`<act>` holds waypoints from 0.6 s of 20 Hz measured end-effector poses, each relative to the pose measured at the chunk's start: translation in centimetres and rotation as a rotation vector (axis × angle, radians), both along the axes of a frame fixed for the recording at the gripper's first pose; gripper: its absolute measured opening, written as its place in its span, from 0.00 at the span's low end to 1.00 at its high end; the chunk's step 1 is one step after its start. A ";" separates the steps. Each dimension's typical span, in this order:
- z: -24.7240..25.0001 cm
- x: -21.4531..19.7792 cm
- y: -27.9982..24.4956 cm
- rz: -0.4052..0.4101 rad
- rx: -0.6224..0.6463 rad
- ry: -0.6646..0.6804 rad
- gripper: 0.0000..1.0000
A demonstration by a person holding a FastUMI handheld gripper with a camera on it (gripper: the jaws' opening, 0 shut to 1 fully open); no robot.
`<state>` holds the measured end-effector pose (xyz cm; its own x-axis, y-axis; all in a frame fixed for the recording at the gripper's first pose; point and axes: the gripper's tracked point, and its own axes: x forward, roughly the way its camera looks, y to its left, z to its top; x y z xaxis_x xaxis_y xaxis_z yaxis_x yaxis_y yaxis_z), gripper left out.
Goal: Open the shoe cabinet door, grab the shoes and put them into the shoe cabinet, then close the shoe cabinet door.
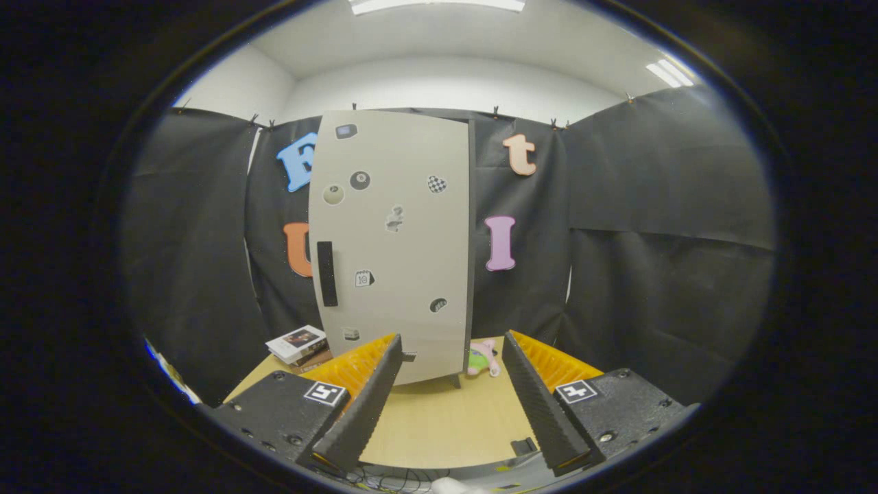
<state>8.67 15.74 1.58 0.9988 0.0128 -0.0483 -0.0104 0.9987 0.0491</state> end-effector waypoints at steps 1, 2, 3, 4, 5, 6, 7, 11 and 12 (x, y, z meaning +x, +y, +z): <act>0.0 -0.1 0.0 0.003 0.001 0.000 0.96; -0.1 -0.2 -0.1 0.002 -0.001 0.000 0.96; -0.1 -0.2 -0.2 0.001 -0.003 -0.001 0.96; -0.1 -0.2 -0.3 0.001 -0.004 0.000 0.96; -0.1 -0.2 -0.2 0.003 -0.005 -0.001 0.96; -0.1 -0.3 -0.2 0.004 -0.004 -0.002 0.96; -0.1 -0.3 -0.1 0.007 -0.003 -0.005 0.96; 0.2 -0.4 0.1 0.014 -0.002 -0.017 0.96; 0.2 -0.4 0.1 0.015 -0.008 -0.017 0.96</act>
